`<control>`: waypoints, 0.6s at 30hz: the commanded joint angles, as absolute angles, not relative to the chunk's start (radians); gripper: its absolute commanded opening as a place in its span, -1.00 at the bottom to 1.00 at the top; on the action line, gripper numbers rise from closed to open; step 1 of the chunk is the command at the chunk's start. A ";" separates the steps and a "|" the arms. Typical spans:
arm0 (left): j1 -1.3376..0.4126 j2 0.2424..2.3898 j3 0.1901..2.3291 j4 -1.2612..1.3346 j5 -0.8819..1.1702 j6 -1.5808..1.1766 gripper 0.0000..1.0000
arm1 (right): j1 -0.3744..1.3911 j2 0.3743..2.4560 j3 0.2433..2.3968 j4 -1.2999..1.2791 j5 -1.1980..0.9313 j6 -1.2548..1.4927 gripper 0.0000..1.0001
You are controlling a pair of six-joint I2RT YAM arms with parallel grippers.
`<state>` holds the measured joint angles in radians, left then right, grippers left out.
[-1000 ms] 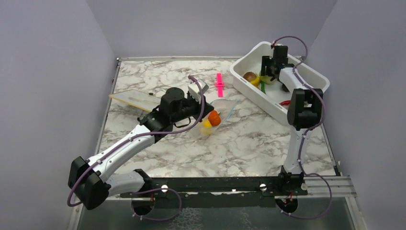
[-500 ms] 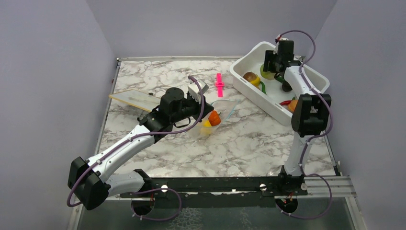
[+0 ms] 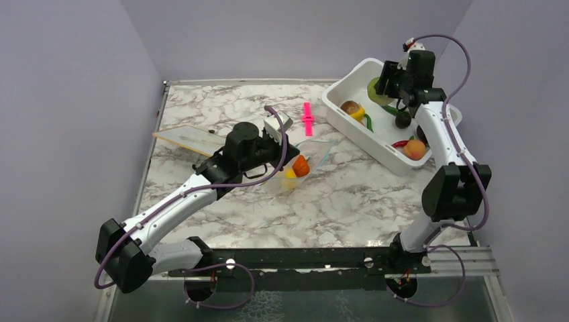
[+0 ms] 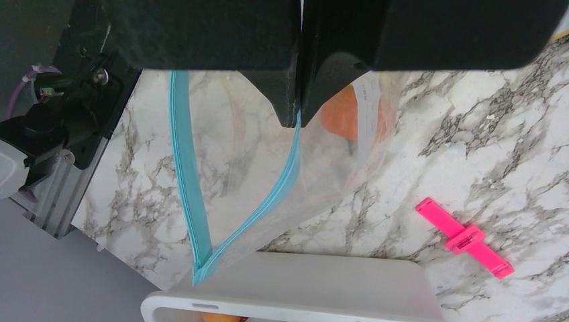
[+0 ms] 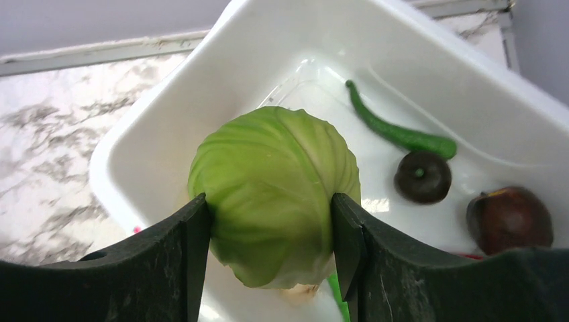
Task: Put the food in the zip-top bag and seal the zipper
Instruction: Pick up the fake vegetable from the bin, then place the fake vegetable in the zipper food storage bag.
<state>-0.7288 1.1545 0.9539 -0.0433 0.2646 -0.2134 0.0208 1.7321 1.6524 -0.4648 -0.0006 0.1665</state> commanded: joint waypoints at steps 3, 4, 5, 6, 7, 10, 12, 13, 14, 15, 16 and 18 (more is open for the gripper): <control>-0.732 1.164 0.981 -0.041 0.287 -0.212 -1.00 | 0.050 1.524 1.479 -0.443 -0.148 0.237 -0.28; -0.732 1.164 0.977 -0.033 0.287 -0.216 -1.00 | 0.050 1.491 1.449 -0.434 -0.169 0.239 -0.29; -0.732 1.165 0.975 -0.030 0.285 -0.216 -1.00 | 0.051 1.464 1.425 -0.429 -0.184 0.242 -0.29; -0.732 1.169 0.975 -0.030 0.281 -0.217 -1.00 | 0.052 1.438 1.402 -0.429 -0.194 0.245 -0.29; -0.732 1.174 0.981 -0.036 0.278 -0.218 -1.00 | 0.052 1.413 1.384 -0.429 -0.205 0.250 -0.29; -0.732 1.208 1.018 -0.072 0.271 -0.225 -1.00 | 0.052 1.336 1.327 -0.390 -0.316 0.275 -0.30; -0.732 1.230 1.045 -0.093 0.262 -0.235 -1.00 | 0.052 1.289 1.292 -0.351 -0.396 0.285 -0.31; -0.733 1.241 1.056 -0.099 0.254 -0.240 -1.00 | 0.052 1.277 1.282 -0.342 -0.427 0.294 -0.31; -0.732 1.248 1.066 -0.105 0.251 -0.241 -1.00 | 0.052 1.264 1.278 -0.341 -0.454 0.302 -0.31; -0.732 1.253 1.076 -0.107 0.247 -0.241 -1.00 | 0.052 1.252 1.277 -0.343 -0.474 0.304 -0.31; -0.732 1.257 1.083 -0.108 0.245 -0.242 -1.00 | 0.052 1.237 1.275 -0.346 -0.490 0.313 -0.31; -0.732 1.259 1.095 -0.104 0.237 -0.242 -1.00 | 0.052 1.199 1.252 -0.329 -0.522 0.337 -0.32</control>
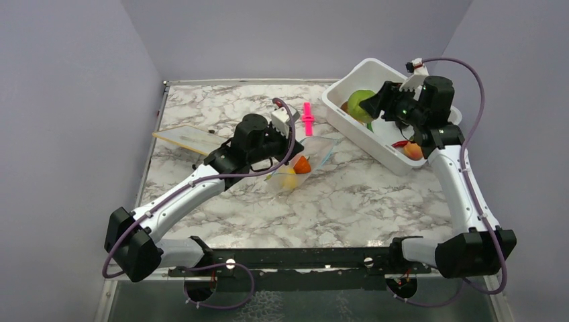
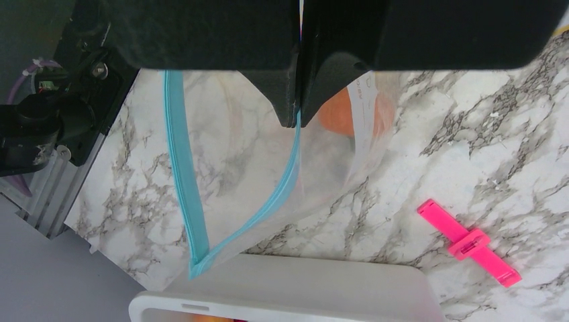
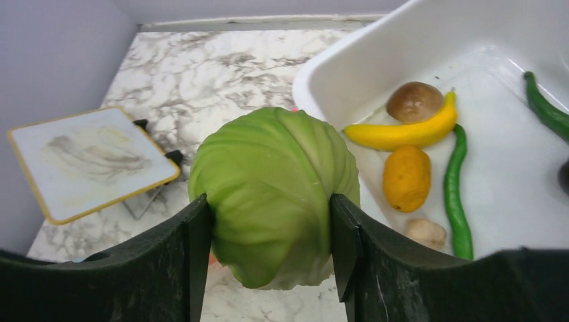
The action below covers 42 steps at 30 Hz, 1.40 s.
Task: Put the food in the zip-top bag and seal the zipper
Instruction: Place the fake vegetable in the zipper food storage bag.
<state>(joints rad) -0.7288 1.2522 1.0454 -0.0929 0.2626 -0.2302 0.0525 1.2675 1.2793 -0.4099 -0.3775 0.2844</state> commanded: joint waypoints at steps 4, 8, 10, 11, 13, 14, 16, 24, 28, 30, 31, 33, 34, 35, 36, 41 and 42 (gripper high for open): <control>-0.731 1.277 1.135 -0.112 0.242 -0.248 -1.00 | 0.052 1.138 1.179 -0.234 -0.708 0.424 -0.32; -0.732 1.303 1.167 -0.111 0.250 -0.274 -1.00 | 0.052 1.098 1.097 -0.100 -0.888 0.541 -0.32; -0.732 1.304 1.165 -0.105 0.258 -0.273 -1.00 | 0.052 1.065 1.030 0.034 -0.959 0.618 -0.31; -0.731 1.304 1.161 -0.100 0.257 -0.274 -1.00 | 0.052 1.051 0.995 0.125 -0.991 0.673 -0.31; -0.732 1.311 1.159 -0.098 0.254 -0.276 -1.00 | 0.052 1.040 0.948 0.250 -1.031 0.753 -0.31; -0.731 1.317 1.162 -0.101 0.251 -0.276 -1.00 | 0.052 1.039 0.941 0.263 -1.044 0.772 -0.31; -0.731 1.331 1.169 -0.103 0.250 -0.278 -1.00 | 0.052 1.038 0.917 0.317 -1.050 0.819 -0.31; -0.729 1.356 1.194 -0.136 0.124 -0.340 -1.00 | 0.055 1.072 0.928 0.435 -1.072 0.934 -0.31; -0.729 1.336 1.197 -0.129 0.034 -0.364 -1.00 | 0.086 1.070 0.936 0.386 -1.049 0.917 -0.31; -0.729 1.326 1.190 -0.110 0.010 -0.378 -1.00 | 0.109 1.076 0.923 0.379 -1.029 0.927 -0.31; -0.729 1.324 1.191 -0.105 0.004 -0.383 -1.00 | 0.122 1.080 0.918 0.380 -1.022 0.933 -0.31; -0.729 1.326 1.194 -0.100 0.004 -0.397 -1.00 | 0.146 1.088 0.909 0.383 -1.008 0.939 -0.32; -0.729 1.329 1.197 -0.098 0.006 -0.405 -1.00 | 0.157 1.091 0.907 0.382 -0.997 0.940 -0.32; -0.729 1.335 1.200 -0.096 0.017 -0.412 -1.00 | 0.170 1.096 0.908 0.374 -0.982 0.940 -0.32; -0.729 1.341 1.202 -0.096 0.028 -0.417 -1.00 | 0.177 1.101 0.911 0.363 -0.969 0.939 -0.32; -0.729 1.359 1.199 -0.076 0.092 -0.444 -1.00 | 0.194 1.134 0.907 0.304 -0.917 0.926 -0.33; -0.729 1.358 1.196 -0.066 0.104 -0.452 -1.00 | 0.198 1.141 0.901 0.302 -0.910 0.931 -0.33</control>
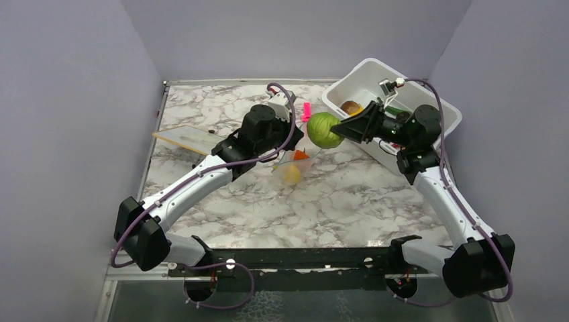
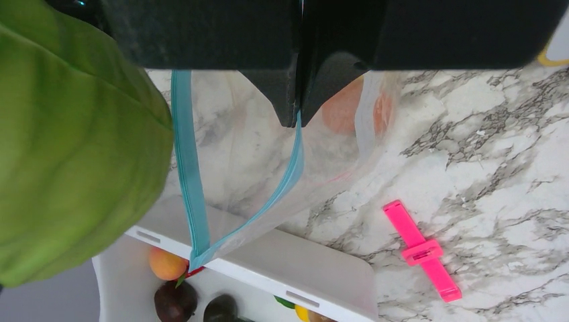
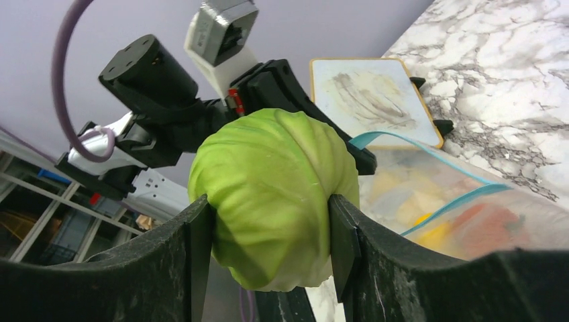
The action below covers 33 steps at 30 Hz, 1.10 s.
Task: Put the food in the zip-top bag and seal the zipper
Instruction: Place the fake vegetable in the zipper food storage bag.
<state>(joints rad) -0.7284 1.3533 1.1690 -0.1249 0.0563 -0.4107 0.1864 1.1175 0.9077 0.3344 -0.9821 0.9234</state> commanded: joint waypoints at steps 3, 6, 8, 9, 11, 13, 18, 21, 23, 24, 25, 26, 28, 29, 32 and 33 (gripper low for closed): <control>-0.729 1.354 1.185 -0.037 0.135 -0.470 -1.00 | 0.219 1.155 0.872 0.304 -0.889 0.952 -0.34; -0.729 1.351 1.181 -0.030 0.143 -0.478 -1.00 | 0.235 1.158 0.836 0.301 -0.874 0.954 -0.34; -0.727 1.351 1.179 -0.025 0.147 -0.480 -1.00 | 0.236 1.156 0.822 0.274 -0.860 0.933 -0.34; -0.727 1.351 1.179 -0.022 0.149 -0.481 -1.00 | 0.235 1.154 0.820 0.249 -0.848 0.919 -0.34; -0.727 1.352 1.179 -0.019 0.156 -0.482 -1.00 | 0.236 1.151 0.816 0.204 -0.833 0.891 -0.34; -0.727 1.353 1.179 -0.020 0.161 -0.482 -1.00 | 0.236 1.148 0.820 0.163 -0.820 0.865 -0.34; -0.725 1.350 1.164 -0.002 0.181 -0.481 -1.00 | 0.236 1.147 0.838 0.044 -0.758 0.798 -0.34; -0.723 1.348 1.157 0.008 0.196 -0.482 -1.00 | 0.237 1.153 0.849 -0.005 -0.726 0.772 -0.34; -0.722 1.346 1.150 0.015 0.207 -0.478 -1.00 | 0.237 1.157 0.851 -0.014 -0.721 0.772 -0.34; -0.721 1.344 1.148 0.020 0.212 -0.476 -1.00 | 0.237 1.157 0.853 -0.017 -0.716 0.774 -0.34; -0.721 1.344 1.145 0.024 0.218 -0.474 -1.00 | 0.237 1.159 0.856 -0.020 -0.712 0.776 -0.34; -0.721 1.342 1.143 0.027 0.226 -0.473 -1.00 | 0.237 1.160 0.861 -0.023 -0.708 0.775 -0.34; -0.721 1.340 1.137 0.039 0.245 -0.470 -1.00 | 0.238 1.165 0.871 -0.033 -0.698 0.778 -0.34; -0.721 1.338 1.133 0.046 0.258 -0.468 -1.00 | 0.238 1.167 0.877 -0.037 -0.694 0.778 -0.34; -0.721 1.335 1.120 0.072 0.295 -0.461 -1.00 | 0.238 1.175 0.890 -0.048 -0.675 0.787 -0.31; -0.721 1.336 1.113 0.080 0.307 -0.458 -1.00 | 0.238 1.182 0.893 -0.053 -0.666 0.791 -0.26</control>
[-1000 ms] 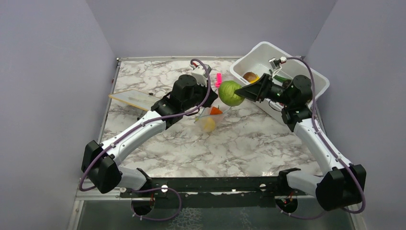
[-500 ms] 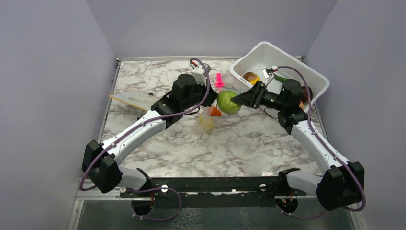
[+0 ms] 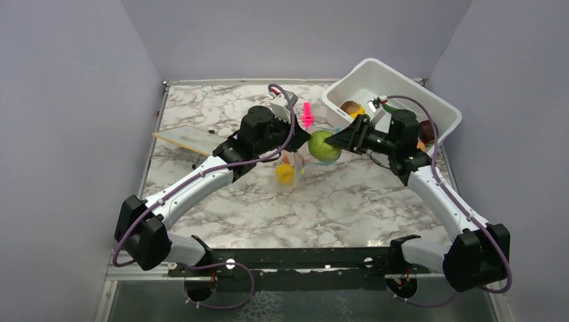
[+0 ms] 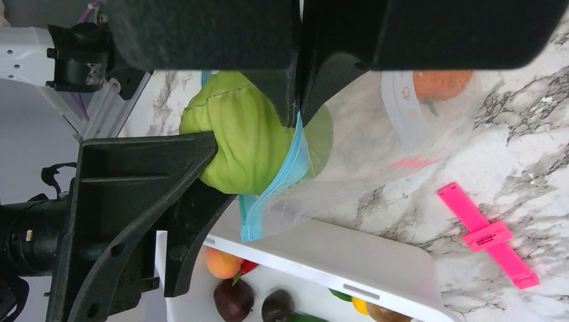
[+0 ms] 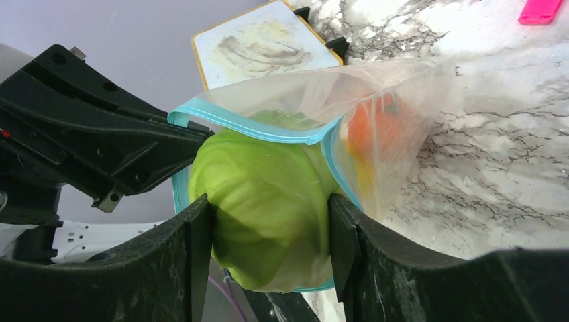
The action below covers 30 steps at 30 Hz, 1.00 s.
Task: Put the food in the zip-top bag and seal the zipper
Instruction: Place the fake vegetable in the zipper food storage bag.
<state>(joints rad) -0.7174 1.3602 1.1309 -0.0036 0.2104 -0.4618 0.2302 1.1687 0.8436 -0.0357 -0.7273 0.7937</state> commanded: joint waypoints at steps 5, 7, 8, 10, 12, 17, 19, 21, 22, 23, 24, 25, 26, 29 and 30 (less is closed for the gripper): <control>-0.721 1.345 1.104 0.093 0.350 -0.451 -1.00 | 0.239 1.221 0.926 -0.070 -0.678 0.798 -0.08; -0.721 1.346 1.106 0.091 0.352 -0.451 -1.00 | 0.243 1.223 0.936 -0.077 -0.676 0.796 0.06; -0.721 1.347 1.105 0.092 0.351 -0.449 -1.00 | 0.245 1.221 0.939 -0.080 -0.672 0.793 0.13; -0.721 1.346 1.107 0.086 0.342 -0.449 -1.00 | 0.245 1.220 0.944 -0.091 -0.665 0.787 0.30; -0.721 1.347 1.111 0.077 0.331 -0.448 -1.00 | 0.245 1.220 0.955 -0.106 -0.665 0.777 0.44; -0.722 1.345 1.113 0.067 0.311 -0.436 -1.00 | 0.245 1.215 0.976 -0.132 -0.669 0.739 0.60; -0.721 1.346 1.111 0.064 0.309 -0.435 -1.00 | 0.245 1.204 0.978 -0.130 -0.676 0.728 0.61; -0.721 1.347 1.111 0.054 0.304 -0.432 -1.00 | 0.245 1.196 0.984 -0.129 -0.683 0.720 0.62; -0.721 1.346 1.112 0.049 0.301 -0.429 -1.00 | 0.245 1.194 0.991 -0.138 -0.684 0.714 0.63; -0.721 1.345 1.112 0.042 0.295 -0.426 -1.00 | 0.245 1.192 1.004 -0.151 -0.681 0.705 0.63; -0.721 1.344 1.111 0.039 0.291 -0.423 -1.00 | 0.245 1.194 1.017 -0.171 -0.676 0.695 0.63; -0.721 1.342 1.109 0.036 0.288 -0.419 -1.00 | 0.245 1.195 1.031 -0.193 -0.667 0.683 0.63; -0.721 1.340 1.107 0.035 0.285 -0.418 -1.00 | 0.245 1.196 1.045 -0.215 -0.656 0.672 0.63; -0.721 1.334 1.104 0.032 0.281 -0.413 -1.00 | 0.245 1.204 1.087 -0.285 -0.620 0.625 0.57; -0.721 1.330 1.103 0.032 0.281 -0.411 -1.00 | 0.245 1.207 1.099 -0.309 -0.601 0.604 0.53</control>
<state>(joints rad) -0.7116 1.3598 1.1080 0.0296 0.2619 -0.4309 0.2367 1.2182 1.0203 -0.2344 -0.6640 0.6788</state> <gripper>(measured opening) 0.014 0.795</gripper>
